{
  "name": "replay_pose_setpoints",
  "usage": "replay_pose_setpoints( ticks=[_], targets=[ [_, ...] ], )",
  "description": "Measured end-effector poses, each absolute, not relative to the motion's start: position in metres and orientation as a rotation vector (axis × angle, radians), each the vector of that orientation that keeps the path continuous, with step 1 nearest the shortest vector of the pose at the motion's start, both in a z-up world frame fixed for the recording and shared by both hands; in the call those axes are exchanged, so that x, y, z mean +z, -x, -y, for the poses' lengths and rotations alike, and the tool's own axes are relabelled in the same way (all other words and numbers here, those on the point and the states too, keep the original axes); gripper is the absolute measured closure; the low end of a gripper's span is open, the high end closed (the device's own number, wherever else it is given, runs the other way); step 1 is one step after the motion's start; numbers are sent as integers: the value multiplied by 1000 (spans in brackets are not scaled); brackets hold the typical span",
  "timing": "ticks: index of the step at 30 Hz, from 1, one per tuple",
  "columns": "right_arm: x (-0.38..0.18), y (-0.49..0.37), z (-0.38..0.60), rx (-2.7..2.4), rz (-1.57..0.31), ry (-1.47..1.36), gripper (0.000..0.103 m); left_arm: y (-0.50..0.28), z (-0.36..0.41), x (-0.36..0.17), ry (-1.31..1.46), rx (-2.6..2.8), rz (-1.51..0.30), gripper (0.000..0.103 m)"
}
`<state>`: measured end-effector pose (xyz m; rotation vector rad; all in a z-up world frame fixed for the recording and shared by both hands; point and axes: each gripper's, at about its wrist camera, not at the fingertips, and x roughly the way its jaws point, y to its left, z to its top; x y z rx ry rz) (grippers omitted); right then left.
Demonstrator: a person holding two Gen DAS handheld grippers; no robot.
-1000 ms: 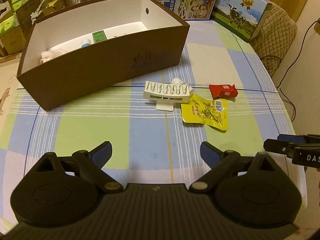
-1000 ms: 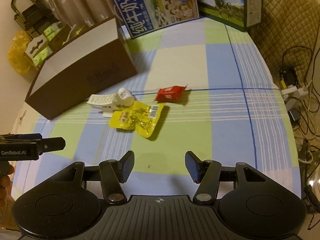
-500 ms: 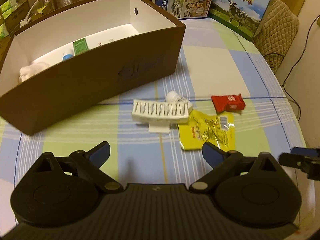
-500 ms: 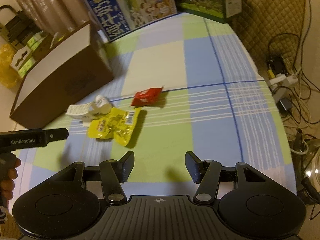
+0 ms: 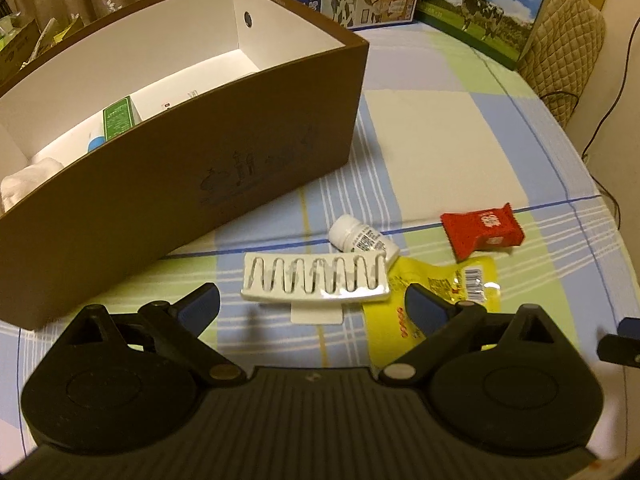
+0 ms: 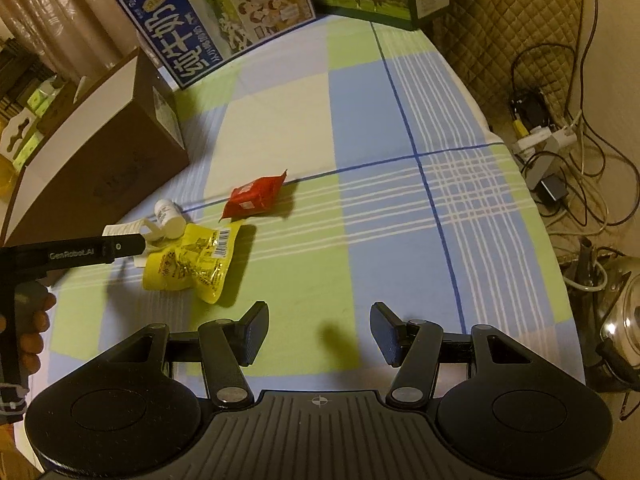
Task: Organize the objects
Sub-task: 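Grasp the white clip with the left tool while the right tool grasps the pill bottle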
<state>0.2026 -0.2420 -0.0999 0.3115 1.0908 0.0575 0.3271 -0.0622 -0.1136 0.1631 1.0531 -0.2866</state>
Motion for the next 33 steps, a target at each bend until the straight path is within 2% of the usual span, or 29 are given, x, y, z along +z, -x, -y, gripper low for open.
replay_pose_setpoints(
  ticks=[9, 12, 20, 33],
  targets=[
    [-104, -209, 244, 45, -1104, -312, 49, -342, 57, -127, -146, -290, -1064, 7],
    [-105, -211, 243, 49, -1106, -309, 49, -342, 55, -128, -143, -303, -1057, 20],
    [-105, -220, 231, 78, -1109, -293, 49, -336, 30, -128, -160, -258, -1039, 20],
    [-102, -252, 181, 235, -1056, -221, 49, -297, -60, -122, -89, -51, -1059, 20]
  ],
)
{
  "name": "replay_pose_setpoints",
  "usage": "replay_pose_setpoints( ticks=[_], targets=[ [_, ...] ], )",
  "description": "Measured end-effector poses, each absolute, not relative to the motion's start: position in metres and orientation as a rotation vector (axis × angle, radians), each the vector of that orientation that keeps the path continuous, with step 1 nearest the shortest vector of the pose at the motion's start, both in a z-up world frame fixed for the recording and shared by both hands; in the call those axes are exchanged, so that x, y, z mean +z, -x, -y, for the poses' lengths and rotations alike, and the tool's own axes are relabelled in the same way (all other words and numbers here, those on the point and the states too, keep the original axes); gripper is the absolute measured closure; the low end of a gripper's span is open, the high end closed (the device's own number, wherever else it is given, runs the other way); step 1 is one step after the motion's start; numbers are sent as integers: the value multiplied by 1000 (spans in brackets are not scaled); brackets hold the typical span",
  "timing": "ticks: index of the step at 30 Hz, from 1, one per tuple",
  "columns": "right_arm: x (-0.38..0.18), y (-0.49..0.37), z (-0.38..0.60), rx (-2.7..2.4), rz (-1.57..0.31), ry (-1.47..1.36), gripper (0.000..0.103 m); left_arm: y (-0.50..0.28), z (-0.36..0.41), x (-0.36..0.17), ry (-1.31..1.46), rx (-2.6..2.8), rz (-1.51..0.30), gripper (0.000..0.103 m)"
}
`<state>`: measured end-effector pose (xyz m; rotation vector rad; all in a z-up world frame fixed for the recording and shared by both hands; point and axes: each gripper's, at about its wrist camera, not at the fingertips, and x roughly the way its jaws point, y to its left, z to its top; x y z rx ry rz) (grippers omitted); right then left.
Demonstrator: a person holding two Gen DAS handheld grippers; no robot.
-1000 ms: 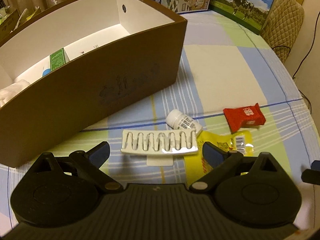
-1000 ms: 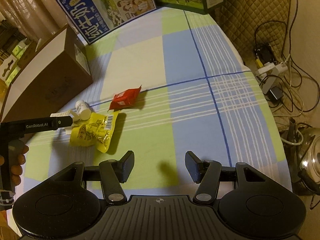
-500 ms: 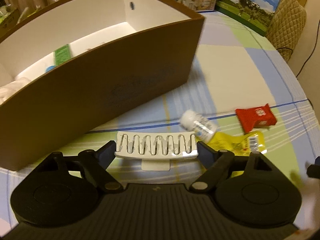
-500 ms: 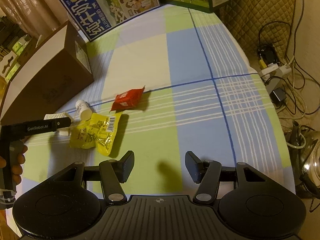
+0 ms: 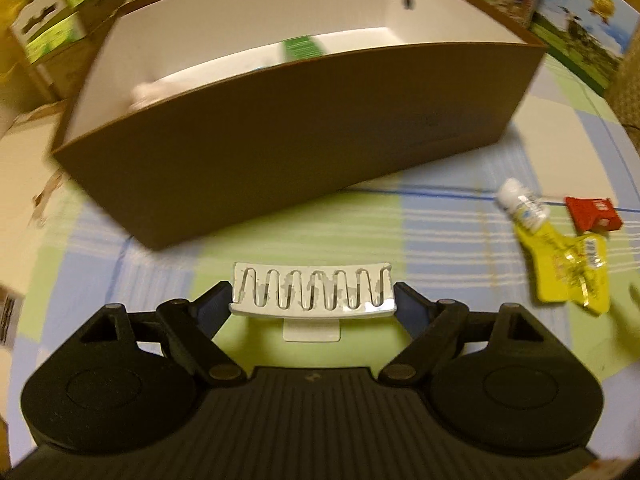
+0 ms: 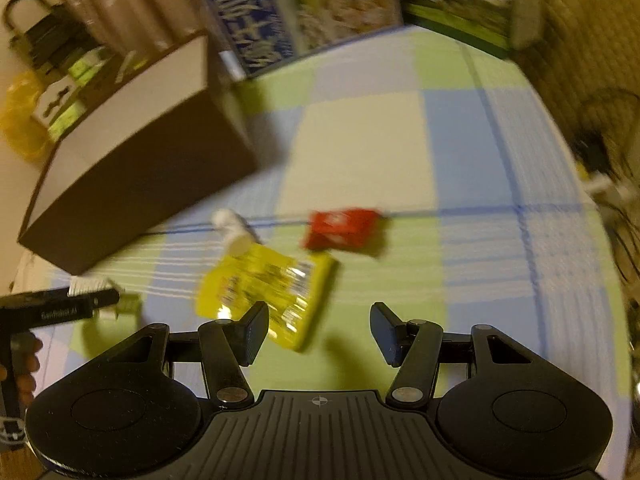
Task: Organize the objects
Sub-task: 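Grasp the white clip with the left tool while the right tool grasps the pill bottle, then carry the white clip and pill bottle into the brown box and lower them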
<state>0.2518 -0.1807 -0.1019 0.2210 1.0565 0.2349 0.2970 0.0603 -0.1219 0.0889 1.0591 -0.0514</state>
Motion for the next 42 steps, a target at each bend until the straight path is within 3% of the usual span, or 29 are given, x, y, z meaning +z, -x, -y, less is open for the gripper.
replay_pose_setpoints(
  ticks=[14, 18, 25, 42],
  targets=[
    [-136, -320, 88, 428, -975, 68, 51, -267, -124, -116, -30, 99, -1071, 20],
    [-150, -334, 78, 446, -1016, 99, 65, -267, -132, -112, -24, 118, -1070, 20],
    [-164, -339, 62, 460, -1050, 134, 79, -266, -139, -113, -22, 123, -1067, 20],
    [-169, -298, 9, 612, -1058, 208, 79, -265, -140, -107, -30, 96, -1050, 20]
  ],
)
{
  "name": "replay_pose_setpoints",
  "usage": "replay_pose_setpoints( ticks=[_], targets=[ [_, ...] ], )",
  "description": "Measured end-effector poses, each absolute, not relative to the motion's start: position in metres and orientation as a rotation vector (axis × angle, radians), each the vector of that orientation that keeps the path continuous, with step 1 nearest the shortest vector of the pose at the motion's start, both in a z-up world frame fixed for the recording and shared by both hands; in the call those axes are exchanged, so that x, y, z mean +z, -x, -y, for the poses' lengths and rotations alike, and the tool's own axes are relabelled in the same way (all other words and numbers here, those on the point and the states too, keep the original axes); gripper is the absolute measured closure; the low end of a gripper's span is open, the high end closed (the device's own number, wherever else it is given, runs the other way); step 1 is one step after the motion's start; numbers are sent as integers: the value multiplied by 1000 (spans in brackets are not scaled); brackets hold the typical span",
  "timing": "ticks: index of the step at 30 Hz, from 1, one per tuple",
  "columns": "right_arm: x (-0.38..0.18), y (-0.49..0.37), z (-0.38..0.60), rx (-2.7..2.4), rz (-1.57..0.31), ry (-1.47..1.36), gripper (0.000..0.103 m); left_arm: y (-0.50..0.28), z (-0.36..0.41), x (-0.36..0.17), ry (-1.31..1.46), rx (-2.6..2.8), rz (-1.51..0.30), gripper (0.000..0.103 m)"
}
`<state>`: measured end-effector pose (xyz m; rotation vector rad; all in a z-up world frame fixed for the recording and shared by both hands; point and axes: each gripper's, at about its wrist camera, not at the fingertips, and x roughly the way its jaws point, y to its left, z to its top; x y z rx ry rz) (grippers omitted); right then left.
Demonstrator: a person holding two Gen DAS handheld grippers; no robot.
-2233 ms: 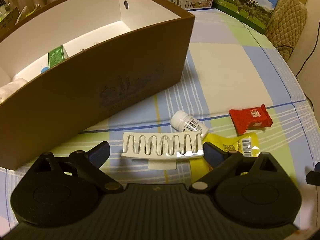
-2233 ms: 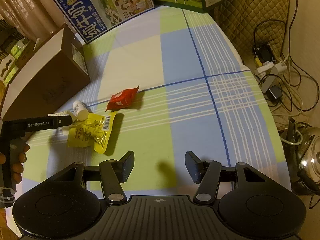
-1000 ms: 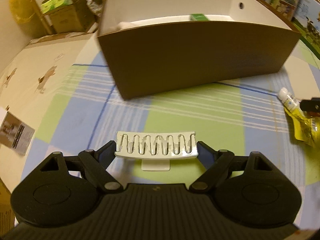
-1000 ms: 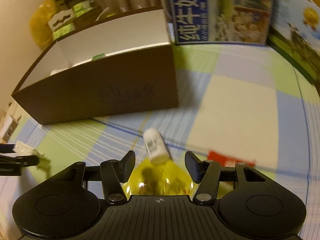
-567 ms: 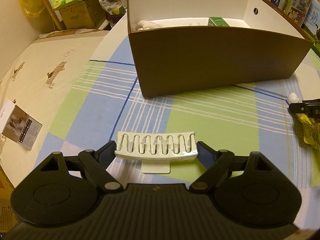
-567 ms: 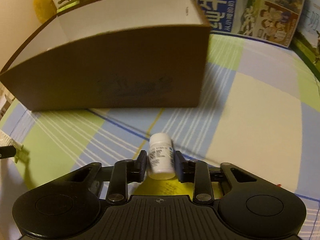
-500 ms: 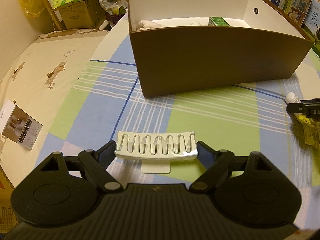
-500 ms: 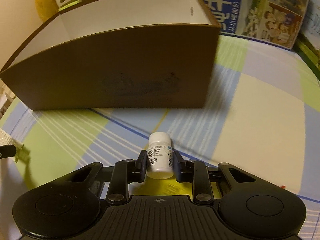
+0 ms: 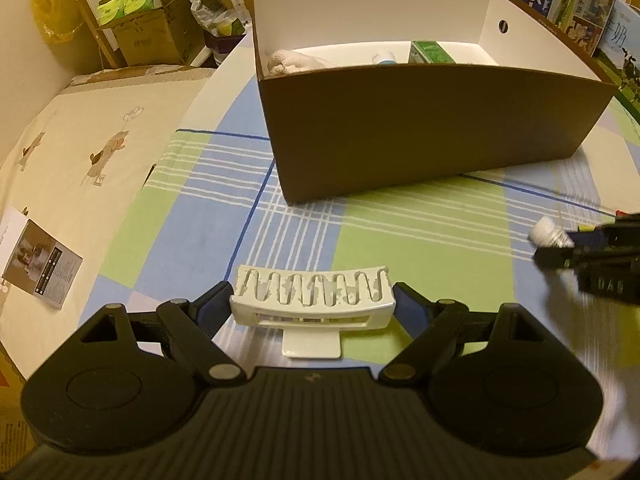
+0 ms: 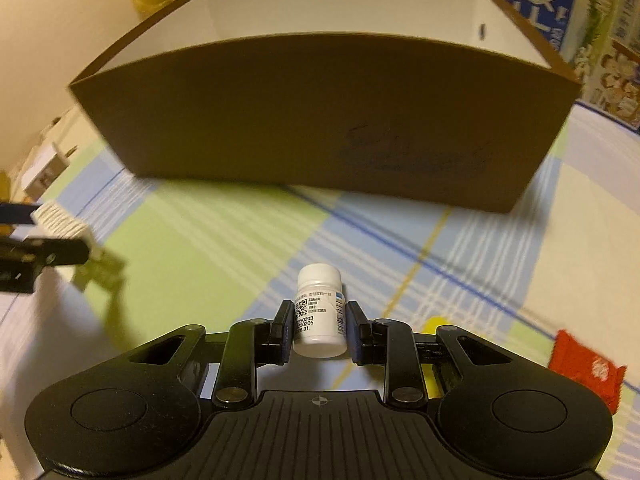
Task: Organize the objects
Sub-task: 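Carry the white clip and pill bottle into the brown box and lower them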
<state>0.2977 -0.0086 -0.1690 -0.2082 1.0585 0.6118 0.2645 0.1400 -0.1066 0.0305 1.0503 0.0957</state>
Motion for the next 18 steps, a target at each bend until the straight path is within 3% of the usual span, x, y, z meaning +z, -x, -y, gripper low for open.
replay_pose_setpoints(
  ticks=[18],
  targets=[
    [-110, -265, 1, 677, -989, 161, 79, -248, -139, -69, -27, 44, -960, 20]
  ],
)
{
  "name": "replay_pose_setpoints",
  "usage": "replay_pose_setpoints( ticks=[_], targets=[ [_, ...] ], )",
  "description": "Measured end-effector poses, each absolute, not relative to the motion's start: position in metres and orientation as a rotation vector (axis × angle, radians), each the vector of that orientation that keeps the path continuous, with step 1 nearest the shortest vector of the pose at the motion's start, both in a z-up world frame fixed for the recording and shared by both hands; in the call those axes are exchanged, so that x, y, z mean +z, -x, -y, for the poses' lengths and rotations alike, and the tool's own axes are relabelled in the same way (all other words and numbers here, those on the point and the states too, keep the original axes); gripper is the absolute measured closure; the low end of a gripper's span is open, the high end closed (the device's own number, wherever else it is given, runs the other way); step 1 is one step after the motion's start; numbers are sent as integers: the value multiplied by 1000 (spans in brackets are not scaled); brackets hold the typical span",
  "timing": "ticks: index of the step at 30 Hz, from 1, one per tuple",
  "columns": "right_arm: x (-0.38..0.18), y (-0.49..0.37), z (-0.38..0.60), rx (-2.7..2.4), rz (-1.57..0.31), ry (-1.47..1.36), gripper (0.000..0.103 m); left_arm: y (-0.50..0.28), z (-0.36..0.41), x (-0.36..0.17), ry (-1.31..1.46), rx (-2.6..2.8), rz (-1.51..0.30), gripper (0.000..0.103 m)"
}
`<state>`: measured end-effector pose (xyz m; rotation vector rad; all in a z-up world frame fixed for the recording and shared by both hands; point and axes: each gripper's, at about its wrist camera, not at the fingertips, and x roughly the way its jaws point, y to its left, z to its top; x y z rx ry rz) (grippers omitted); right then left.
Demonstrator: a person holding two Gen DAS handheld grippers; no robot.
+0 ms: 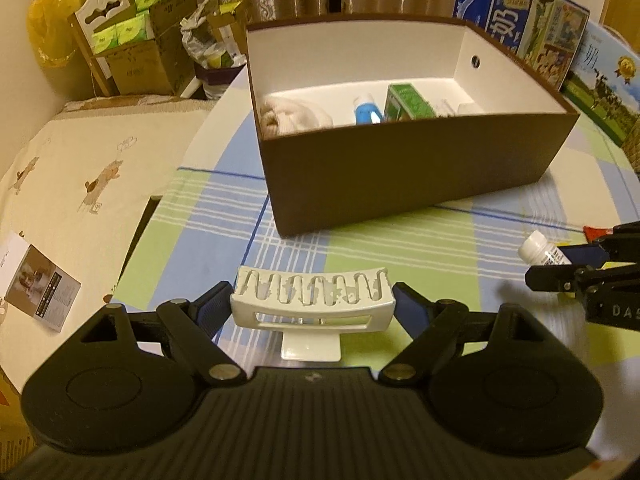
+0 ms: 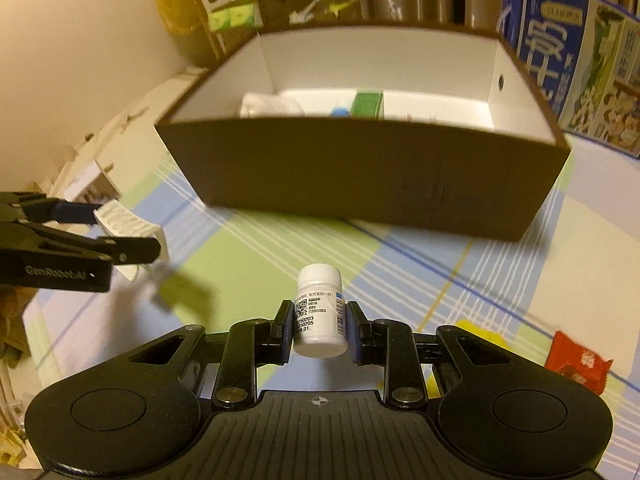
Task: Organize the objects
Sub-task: 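Carry the white clip and pill bottle into the brown box and lower them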
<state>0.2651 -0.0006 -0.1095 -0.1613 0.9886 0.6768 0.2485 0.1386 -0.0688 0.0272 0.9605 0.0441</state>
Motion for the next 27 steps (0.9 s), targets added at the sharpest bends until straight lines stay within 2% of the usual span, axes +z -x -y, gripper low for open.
replay_pose_setpoints(
  ticks=[17, 27],
  targets=[
    [-46, -262, -3, 712, -853, 126, 79, -255, -132, -9, -41, -8, -825, 20],
    [-25, -293, -10, 702, -795, 110, 79, -284, -129, 12, -70, -36, -766, 20]
  ],
)
